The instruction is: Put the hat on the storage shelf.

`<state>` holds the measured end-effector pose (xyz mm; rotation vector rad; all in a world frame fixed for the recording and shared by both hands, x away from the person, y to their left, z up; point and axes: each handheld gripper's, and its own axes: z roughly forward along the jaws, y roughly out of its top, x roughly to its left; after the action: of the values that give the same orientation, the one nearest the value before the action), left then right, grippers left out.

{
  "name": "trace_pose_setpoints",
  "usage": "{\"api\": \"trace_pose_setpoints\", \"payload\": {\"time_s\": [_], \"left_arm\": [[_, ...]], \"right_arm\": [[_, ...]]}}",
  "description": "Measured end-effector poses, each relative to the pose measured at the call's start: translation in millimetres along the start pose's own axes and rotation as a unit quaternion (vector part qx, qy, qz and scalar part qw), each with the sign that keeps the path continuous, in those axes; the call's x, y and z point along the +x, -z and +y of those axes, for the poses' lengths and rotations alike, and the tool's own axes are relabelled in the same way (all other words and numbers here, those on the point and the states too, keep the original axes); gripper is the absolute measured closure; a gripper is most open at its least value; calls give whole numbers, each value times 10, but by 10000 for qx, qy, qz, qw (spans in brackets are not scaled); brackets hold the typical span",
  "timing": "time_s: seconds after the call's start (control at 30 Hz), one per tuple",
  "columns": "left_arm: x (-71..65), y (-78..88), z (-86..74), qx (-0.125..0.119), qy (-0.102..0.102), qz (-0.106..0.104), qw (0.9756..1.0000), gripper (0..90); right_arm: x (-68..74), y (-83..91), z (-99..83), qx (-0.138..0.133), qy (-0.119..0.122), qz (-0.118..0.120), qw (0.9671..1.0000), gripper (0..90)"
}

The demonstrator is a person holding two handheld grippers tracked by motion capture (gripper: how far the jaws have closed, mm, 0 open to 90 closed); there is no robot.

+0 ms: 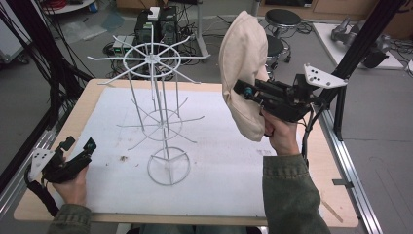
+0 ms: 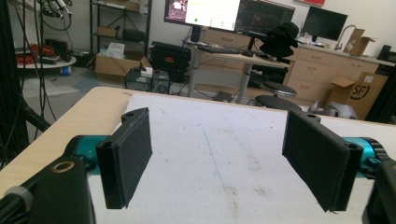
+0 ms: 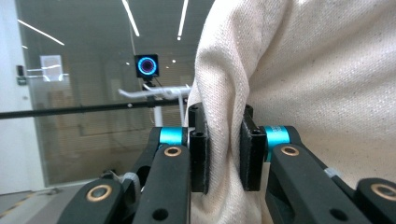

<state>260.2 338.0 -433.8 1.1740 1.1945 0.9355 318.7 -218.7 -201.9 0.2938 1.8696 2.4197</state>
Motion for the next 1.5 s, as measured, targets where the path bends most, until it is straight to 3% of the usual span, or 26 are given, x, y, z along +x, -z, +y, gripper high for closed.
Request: {"api": "trace_pose_setpoints", "payload": {"time_s": [0.13, 0.23, 0.37, 0.53, 0.7, 0.93, 1.1, 1.23, 1.5], "left_arm": [[1, -4, -1, 5, 1, 7, 10000, 240], [-4, -7, -1, 3, 19, 17, 10000, 241], [0, 6, 2, -13, 11, 13, 10000, 241], [39, 16, 4, -20, 60, 59, 10000, 241], [49, 20, 4, -29, 77, 73, 9999, 241], [34, 13, 2, -9, 52, 50, 10000, 241], [47, 11, 0, 0, 55, 57, 10000, 240], [44, 10, -1, 6, 56, 53, 10000, 241], [35, 9, -2, 11, 39, 49, 10000, 241]], "right_arm": [[46, -93, 133, 42, -3, 179, 9998, 771], [47, -172, 254, -1, -106, 468, 9988, 770], [23, -254, 360, -44, -130, 615, 9980, 768], [28, -356, 412, 10, -135, 676, 9976, 765], [88, -512, 422, 197, -173, 917, 9954, 760], [84, -718, 428, 662, -327, 830, 9938, 759], [74, -794, 377, 926, -381, 955, 9904, 763], [87, -806, 363, 1108, -444, 1067, 9871, 760], [64, -760, 373, 1281, -637, 1010, 9846, 733]]}}
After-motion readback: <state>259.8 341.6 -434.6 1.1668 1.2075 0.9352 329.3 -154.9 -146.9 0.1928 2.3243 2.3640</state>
